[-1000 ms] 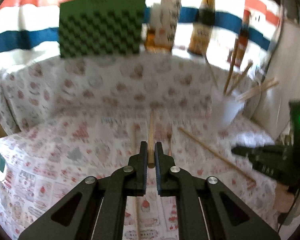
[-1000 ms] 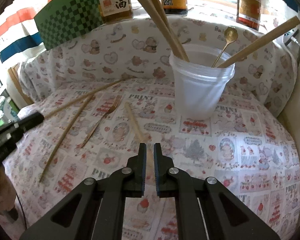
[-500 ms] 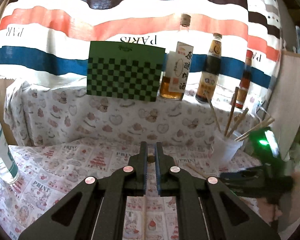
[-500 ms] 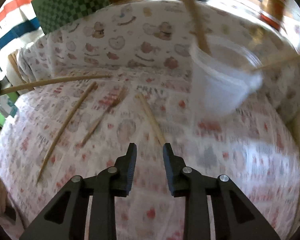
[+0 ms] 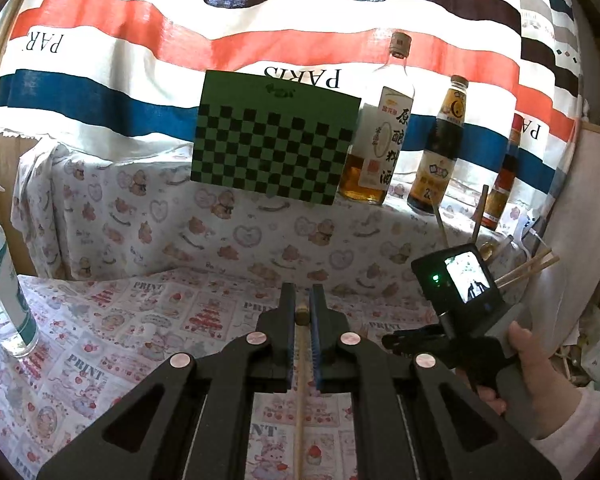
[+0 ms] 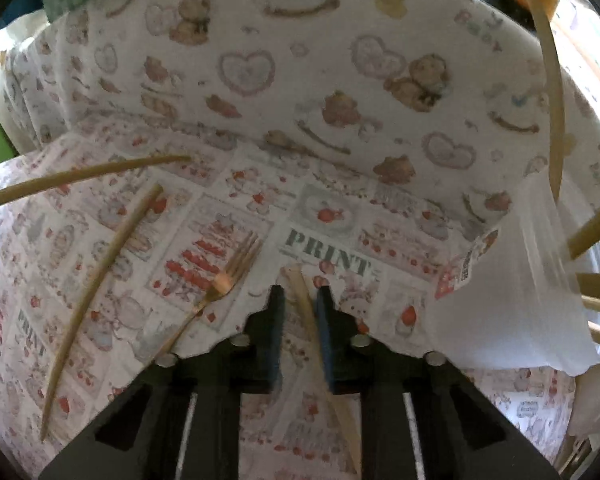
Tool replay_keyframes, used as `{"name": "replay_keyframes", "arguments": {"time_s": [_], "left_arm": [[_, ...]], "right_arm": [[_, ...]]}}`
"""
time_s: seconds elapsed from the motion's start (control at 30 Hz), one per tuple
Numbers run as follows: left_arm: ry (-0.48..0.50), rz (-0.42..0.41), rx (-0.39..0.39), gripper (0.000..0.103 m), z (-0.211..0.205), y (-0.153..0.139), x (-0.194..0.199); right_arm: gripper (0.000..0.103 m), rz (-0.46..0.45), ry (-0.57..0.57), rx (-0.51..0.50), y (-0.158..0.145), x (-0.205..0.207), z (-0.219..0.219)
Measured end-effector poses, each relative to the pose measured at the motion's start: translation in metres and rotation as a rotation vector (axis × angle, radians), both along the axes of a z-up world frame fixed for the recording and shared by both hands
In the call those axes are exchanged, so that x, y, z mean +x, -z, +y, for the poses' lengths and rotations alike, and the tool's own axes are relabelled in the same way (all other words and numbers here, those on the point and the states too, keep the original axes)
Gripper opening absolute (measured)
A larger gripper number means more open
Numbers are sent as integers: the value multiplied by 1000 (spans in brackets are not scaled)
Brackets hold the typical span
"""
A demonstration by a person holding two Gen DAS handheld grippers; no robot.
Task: Organize utensils
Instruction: 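Lift both held chopsticks and carry them toward the white cup, then lower both chopsticks into the white cup and open both tools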
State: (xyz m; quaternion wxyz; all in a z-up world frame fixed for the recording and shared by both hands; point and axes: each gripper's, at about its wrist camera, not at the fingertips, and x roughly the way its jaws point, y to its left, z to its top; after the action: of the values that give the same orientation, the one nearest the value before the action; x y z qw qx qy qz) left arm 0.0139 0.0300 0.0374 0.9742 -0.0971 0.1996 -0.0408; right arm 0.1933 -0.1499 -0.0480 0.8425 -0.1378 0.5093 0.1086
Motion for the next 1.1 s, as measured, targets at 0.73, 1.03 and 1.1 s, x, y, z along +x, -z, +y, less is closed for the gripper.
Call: {"name": "replay_keyframes", "arguments": {"time_s": [0.73, 1.03, 1.1], "left_arm": [[39, -88, 102, 6, -46, -63, -22], [64, -133, 121, 6, -79, -104, -17], [85, -149, 119, 6, -85, -115, -15]], "right_arm": [[8, -483, 44, 190, -181, -151, -69], [8, -648, 116, 290, -239, -160, -113], [8, -692, 135, 304, -248, -159, -120]]}}
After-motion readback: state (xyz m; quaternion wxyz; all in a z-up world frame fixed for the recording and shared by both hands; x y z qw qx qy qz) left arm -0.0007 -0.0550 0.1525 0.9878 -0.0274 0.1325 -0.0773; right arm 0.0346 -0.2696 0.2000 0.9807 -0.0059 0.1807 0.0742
